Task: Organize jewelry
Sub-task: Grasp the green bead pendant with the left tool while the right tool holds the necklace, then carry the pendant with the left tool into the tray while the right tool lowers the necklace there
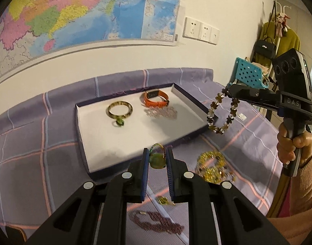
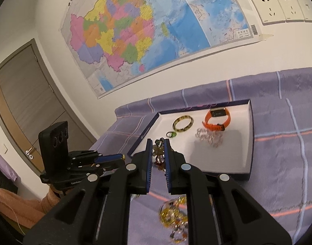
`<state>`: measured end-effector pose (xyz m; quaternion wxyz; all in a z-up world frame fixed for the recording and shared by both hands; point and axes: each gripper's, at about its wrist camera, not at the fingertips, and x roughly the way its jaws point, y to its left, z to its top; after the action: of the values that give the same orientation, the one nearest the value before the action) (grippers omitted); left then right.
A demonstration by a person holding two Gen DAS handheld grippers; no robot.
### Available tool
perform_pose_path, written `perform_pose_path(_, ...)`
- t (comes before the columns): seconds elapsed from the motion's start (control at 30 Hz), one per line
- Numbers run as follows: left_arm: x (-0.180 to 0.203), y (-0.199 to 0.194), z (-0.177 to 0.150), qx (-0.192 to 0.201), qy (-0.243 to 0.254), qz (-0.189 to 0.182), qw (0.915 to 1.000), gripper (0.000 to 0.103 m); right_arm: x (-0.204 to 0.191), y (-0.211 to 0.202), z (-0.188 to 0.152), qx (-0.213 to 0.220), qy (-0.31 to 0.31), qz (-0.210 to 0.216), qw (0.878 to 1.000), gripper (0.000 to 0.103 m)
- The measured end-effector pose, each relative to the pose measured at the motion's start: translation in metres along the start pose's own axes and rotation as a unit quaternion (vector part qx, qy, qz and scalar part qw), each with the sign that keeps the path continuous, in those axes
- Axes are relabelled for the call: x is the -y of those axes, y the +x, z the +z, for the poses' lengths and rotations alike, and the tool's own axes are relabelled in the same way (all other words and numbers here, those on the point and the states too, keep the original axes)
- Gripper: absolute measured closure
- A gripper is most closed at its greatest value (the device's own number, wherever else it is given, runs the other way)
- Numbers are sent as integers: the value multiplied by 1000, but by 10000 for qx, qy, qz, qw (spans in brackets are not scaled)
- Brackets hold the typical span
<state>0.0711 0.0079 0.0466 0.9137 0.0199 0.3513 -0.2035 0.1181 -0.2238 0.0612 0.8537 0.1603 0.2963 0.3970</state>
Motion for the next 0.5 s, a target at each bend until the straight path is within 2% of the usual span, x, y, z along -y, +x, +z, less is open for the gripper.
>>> perform_pose_path(0.5,-21,27,28,-63,-74,188,9998,88,29,43,24,-156,213,-233,9994,91)
